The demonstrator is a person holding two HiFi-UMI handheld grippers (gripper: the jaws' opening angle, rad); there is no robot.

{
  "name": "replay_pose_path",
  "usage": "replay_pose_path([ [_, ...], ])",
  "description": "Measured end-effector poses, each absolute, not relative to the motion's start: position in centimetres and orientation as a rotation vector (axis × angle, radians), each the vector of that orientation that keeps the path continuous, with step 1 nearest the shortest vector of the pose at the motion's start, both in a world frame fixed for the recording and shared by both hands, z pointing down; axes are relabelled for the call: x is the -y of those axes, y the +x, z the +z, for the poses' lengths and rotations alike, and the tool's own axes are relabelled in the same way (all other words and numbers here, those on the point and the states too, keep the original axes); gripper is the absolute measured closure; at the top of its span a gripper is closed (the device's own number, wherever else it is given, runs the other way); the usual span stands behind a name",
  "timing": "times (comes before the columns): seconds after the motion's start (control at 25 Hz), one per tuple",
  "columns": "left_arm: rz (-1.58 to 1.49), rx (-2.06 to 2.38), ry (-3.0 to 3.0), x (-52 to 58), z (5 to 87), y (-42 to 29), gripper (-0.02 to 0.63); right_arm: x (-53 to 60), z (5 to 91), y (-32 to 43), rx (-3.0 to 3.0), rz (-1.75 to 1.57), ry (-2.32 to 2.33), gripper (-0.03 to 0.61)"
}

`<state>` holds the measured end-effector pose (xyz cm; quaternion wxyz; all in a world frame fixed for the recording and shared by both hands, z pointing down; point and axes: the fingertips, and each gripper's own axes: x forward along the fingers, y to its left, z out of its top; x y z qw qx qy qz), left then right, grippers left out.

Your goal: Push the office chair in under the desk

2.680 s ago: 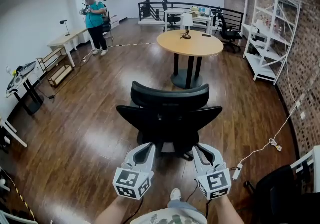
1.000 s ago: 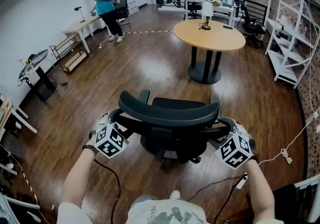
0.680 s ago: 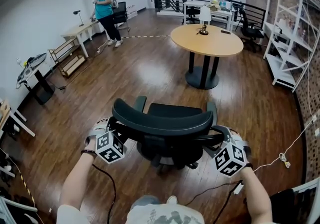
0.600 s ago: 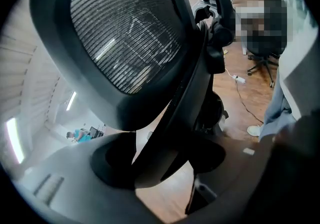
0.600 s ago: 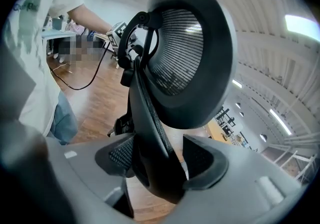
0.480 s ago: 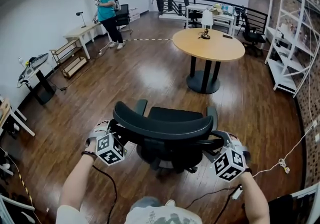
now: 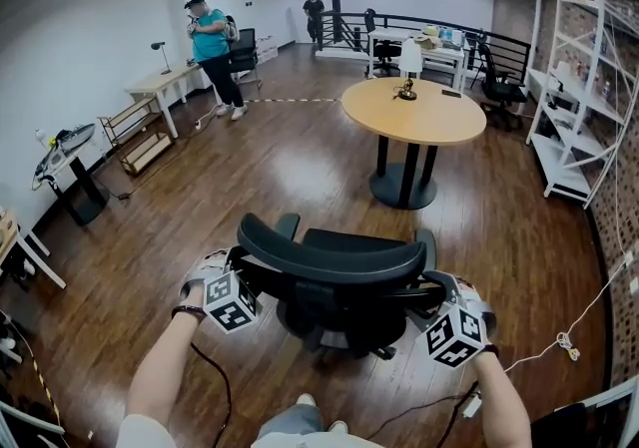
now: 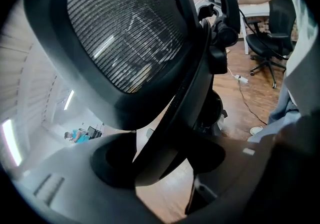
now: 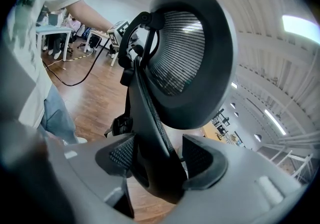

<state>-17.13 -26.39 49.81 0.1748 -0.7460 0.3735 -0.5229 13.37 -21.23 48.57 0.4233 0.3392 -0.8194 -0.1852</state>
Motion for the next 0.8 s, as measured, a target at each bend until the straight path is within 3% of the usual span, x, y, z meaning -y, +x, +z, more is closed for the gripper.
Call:
replay_pose_path([
  [0.8, -1.438, -0.912, -2.129, 42.0, 50.0, -12.7, 0.307, 34.4, 49.1, 17.6, 1.918, -0.414, 0.967, 0.302],
])
